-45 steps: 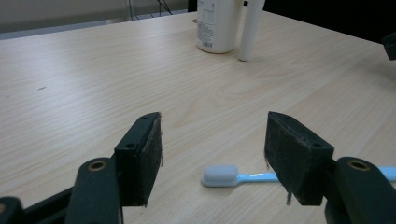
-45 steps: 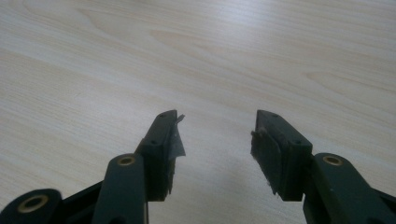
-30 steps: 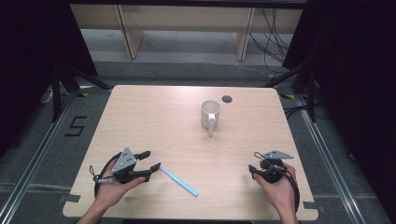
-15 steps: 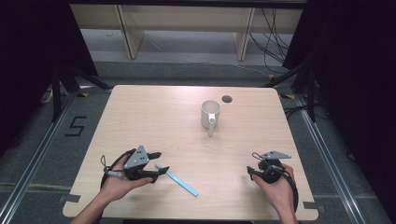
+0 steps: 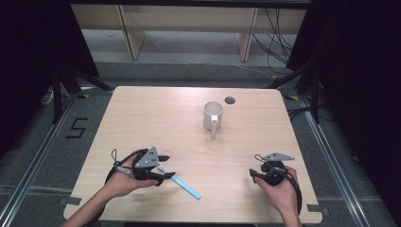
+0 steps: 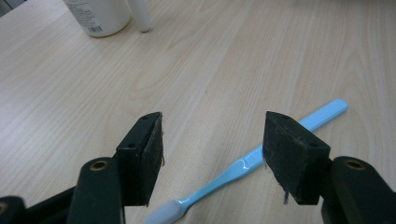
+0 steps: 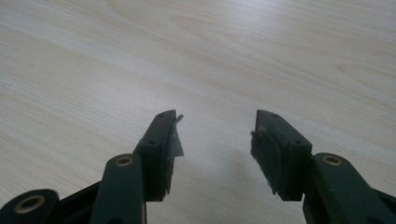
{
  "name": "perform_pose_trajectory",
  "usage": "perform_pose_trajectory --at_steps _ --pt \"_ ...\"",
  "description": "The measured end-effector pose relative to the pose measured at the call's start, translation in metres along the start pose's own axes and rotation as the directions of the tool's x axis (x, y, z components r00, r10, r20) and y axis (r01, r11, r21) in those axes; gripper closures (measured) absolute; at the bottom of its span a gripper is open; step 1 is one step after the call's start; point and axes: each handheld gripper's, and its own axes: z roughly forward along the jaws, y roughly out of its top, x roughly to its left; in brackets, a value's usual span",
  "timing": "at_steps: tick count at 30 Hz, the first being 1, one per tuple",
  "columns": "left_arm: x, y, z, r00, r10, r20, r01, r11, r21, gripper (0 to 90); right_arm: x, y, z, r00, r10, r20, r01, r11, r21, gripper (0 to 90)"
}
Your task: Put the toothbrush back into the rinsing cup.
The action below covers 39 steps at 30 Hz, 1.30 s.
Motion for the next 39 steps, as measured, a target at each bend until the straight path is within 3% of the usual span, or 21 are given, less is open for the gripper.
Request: perform_pose_trajectory --at_steps 1,3,8,9,10,11,13,15,23,25,28,30,32,39 --pt "0.001 0.002 0.002 0.9997 0.026 0.001 -0.026 0.9994 0.025 38.0 0.001 0.0 0.0 1.0 0.004 -0.002 -0.004 1.0 0.004 50.2" --pt "0.002 0.002 0.003 0.9996 0.025 0.01 -0.025 0.9994 0.024 38.1 0.001 0.0 0.0 1.0 0.005 -0.002 -0.005 1.0 0.007 50.2" --pt "0.003 0.006 0.007 0.9965 0.067 0.049 -0.069 0.9968 0.04 38.8 0.002 0.001 0.0 0.9999 0.009 -0.007 -0.009 0.9999 0.01 50.1" --pt "0.003 0.008 0.008 0.9935 0.093 0.066 -0.097 0.9939 0.054 38.9 0.001 0.001 0.001 1.0 -0.001 -0.008 0.001 1.0 0.007 50.1" --pt "0.003 0.008 0.008 0.9935 0.093 0.066 -0.097 0.9939 0.054 39.0 0.001 0.001 0.001 1.0 -0.001 -0.008 0.001 1.0 0.007 50.1" --pt "0.002 0.009 0.009 0.9889 0.118 0.09 -0.124 0.9899 0.068 39.1 0.002 0.001 0.001 0.9999 -0.006 -0.009 0.006 1.0 0.007 50.0" --pt "0.001 0.01 0.011 0.9868 0.123 0.106 -0.13 0.9892 0.068 39.2 0.002 0.002 0.001 0.9999 -0.009 -0.01 0.009 0.9999 0.008 50.0" --pt "0.001 0.012 0.012 0.9799 0.15 0.132 -0.162 0.9831 0.085 40.0 0.003 0.002 0.001 0.9999 -0.001 -0.011 0.001 1.0 0.006 49.9" --pt "0.001 0.019 0.019 0.9631 0.193 0.188 -0.219 0.9673 0.128 43.5 0.003 0.001 0.002 0.9999 -0.002 -0.017 0.002 1.0 0.004 49.6" --pt "0.001 0.022 0.021 0.9546 0.205 0.216 -0.242 0.9567 0.162 44.1 0.003 0.001 0.002 0.9998 -0.005 -0.017 0.005 1.0 0.006 49.7" --pt "0.0 0.024 0.023 0.95 0.215 0.227 -0.257 0.9505 0.175 44.5 0.003 0.001 0.001 0.9998 -0.007 -0.019 0.008 0.9999 0.009 49.7" --pt "-0.001 0.026 0.026 0.9418 0.234 0.241 -0.284 0.9379 0.199 45.4 0.003 0.002 0.001 0.9998 -0.006 -0.019 0.006 0.9999 0.01 49.6" --pt "-0.002 0.027 0.029 0.9396 0.237 0.247 -0.29 0.9339 0.209 45.9 0.004 0.002 0.001 0.9998 -0.005 -0.019 0.005 0.9999 0.011 49.6" --pt "-0.004 0.027 0.033 0.9358 0.23 0.267 -0.292 0.9309 0.22 46.7 0.004 0.003 0.001 0.9997 -0.012 -0.022 0.012 0.9998 0.014 49.5"
